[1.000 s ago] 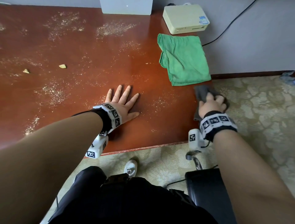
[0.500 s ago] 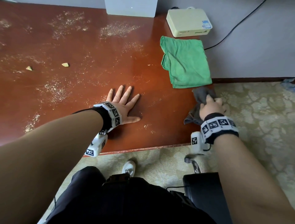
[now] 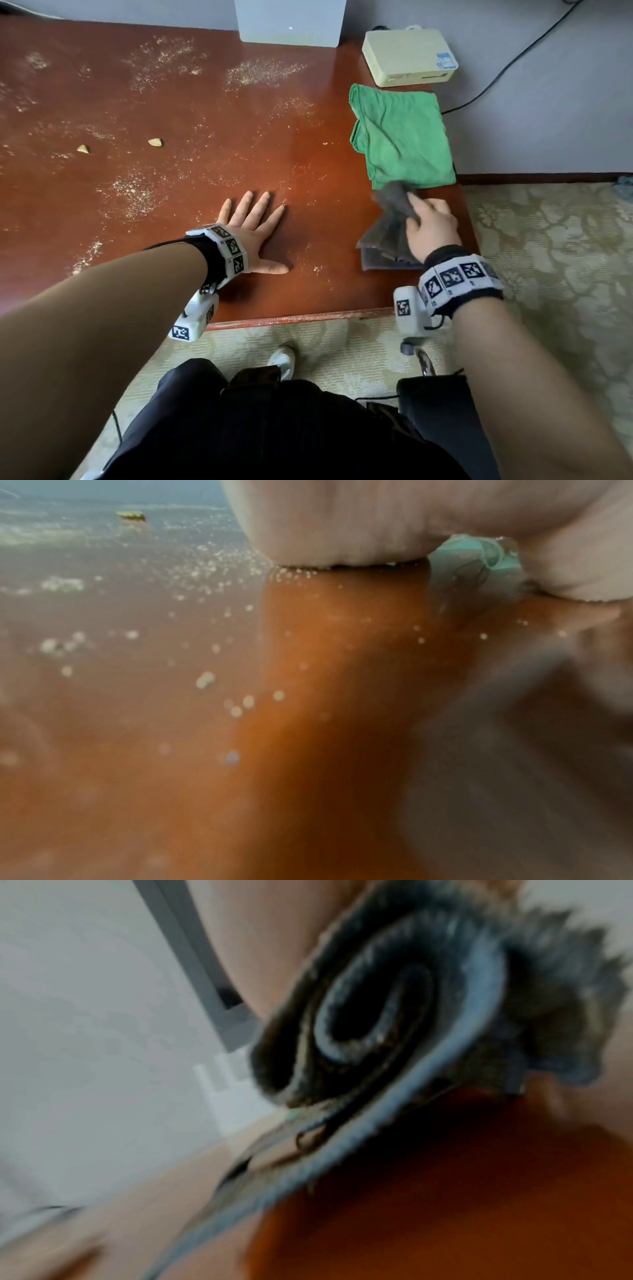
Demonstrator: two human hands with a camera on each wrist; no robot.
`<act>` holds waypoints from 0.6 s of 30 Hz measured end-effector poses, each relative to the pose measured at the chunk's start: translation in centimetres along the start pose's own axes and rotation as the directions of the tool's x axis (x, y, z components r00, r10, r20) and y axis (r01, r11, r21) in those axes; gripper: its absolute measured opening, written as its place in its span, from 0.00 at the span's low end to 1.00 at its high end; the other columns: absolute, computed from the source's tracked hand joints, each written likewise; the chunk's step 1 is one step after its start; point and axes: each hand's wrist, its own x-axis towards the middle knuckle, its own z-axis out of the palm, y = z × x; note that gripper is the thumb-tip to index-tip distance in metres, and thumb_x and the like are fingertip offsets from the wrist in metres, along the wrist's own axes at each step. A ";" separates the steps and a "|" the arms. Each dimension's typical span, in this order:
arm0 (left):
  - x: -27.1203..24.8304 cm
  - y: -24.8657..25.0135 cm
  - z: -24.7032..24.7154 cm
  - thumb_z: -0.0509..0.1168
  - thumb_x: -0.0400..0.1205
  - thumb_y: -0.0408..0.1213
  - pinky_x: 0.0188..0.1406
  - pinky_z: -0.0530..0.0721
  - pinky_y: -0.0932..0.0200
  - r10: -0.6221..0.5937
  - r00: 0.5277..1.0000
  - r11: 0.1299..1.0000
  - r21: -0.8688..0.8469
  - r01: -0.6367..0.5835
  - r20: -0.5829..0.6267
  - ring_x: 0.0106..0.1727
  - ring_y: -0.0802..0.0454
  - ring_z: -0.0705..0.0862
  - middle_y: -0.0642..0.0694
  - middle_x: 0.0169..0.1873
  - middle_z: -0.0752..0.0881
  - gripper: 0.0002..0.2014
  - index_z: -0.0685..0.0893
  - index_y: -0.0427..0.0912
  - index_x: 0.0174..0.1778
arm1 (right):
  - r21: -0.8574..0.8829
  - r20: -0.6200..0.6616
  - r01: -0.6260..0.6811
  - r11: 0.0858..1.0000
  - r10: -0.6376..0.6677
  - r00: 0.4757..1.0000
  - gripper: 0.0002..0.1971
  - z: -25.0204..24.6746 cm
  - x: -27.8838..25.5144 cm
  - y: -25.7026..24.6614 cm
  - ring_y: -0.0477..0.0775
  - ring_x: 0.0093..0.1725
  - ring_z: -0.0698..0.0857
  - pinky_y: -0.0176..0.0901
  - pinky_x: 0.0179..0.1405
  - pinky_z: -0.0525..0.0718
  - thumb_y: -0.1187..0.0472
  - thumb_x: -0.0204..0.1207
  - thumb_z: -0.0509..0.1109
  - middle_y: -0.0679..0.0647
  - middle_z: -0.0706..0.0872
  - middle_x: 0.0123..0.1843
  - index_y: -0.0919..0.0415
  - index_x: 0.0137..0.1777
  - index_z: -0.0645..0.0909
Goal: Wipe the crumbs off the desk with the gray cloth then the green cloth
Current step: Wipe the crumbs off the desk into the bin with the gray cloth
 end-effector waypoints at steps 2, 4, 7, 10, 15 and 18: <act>-0.3 0.1 0.1 0.52 0.68 0.77 0.78 0.32 0.37 -0.017 1.000 1.000 -0.012 0.017 0.006 0.79 0.43 0.26 0.49 0.78 0.25 0.54 0.26 0.58 0.77 | -0.068 0.010 -0.247 0.967 0.248 0.969 0.25 -0.1 -0.1 1.1 0.65 0.72 0.64 0.53 0.71 0.67 0.61 0.83 0.55 0.56 0.60 0.78 0.46 0.80 0.61; -0.3 0.3 0.1 0.53 0.67 0.78 0.77 0.32 0.36 -0.026 1.000 0.999 -0.023 0.027 0.014 0.79 0.43 0.26 0.49 0.78 0.24 0.54 0.25 0.59 0.76 | -0.100 0.043 -0.236 0.966 0.241 0.969 0.26 1.5 -1.1 0.1 0.66 0.69 0.64 0.53 0.68 0.69 0.61 0.83 0.54 0.55 0.57 0.77 0.44 0.80 0.59; -0.3 0.3 0.0 0.55 0.65 0.78 0.77 0.31 0.35 -0.033 0.999 0.999 -0.021 0.034 0.033 0.78 0.42 0.25 0.49 0.77 0.23 0.57 0.24 0.59 0.76 | -0.075 0.156 0.094 0.993 -0.082 0.984 0.29 4.3 -3.7 -2.9 0.64 0.67 0.65 0.51 0.65 0.71 0.65 0.81 0.54 0.53 0.57 0.77 0.40 0.78 0.59; -0.5 0.3 -0.2 0.59 0.62 0.78 0.76 0.31 0.36 -0.027 0.998 0.999 -0.017 0.028 0.052 0.78 0.42 0.24 0.49 0.76 0.22 0.61 0.24 0.59 0.76 | -0.031 0.331 0.376 0.926 -0.345 0.878 0.29 5.9 -6.4 -5.1 0.60 0.67 0.66 0.49 0.69 0.70 0.67 0.80 0.54 0.52 0.60 0.76 0.40 0.77 0.63; -0.6 0.3 -0.2 0.59 0.60 0.79 0.76 0.30 0.36 -0.019 0.999 1.000 -0.020 0.020 0.048 0.78 0.43 0.24 0.49 0.76 0.22 0.62 0.24 0.59 0.76 | 0.020 -0.018 0.138 0.990 -0.137 0.990 0.28 1.7 -3.4 0.3 0.64 0.70 0.69 0.49 0.72 0.68 0.70 0.78 0.57 0.57 0.66 0.74 0.48 0.76 0.69; -0.6 0.2 -0.2 0.58 0.60 0.79 0.76 0.31 0.36 -0.016 0.999 1.000 -0.018 0.017 0.048 0.78 0.43 0.24 0.49 0.76 0.22 0.62 0.24 0.59 0.76 | -0.012 -0.094 -0.349 0.937 0.346 0.933 0.27 -0.5 -1.3 4.9 0.66 0.74 0.63 0.56 0.73 0.67 0.63 0.81 0.57 0.57 0.58 0.78 0.46 0.80 0.61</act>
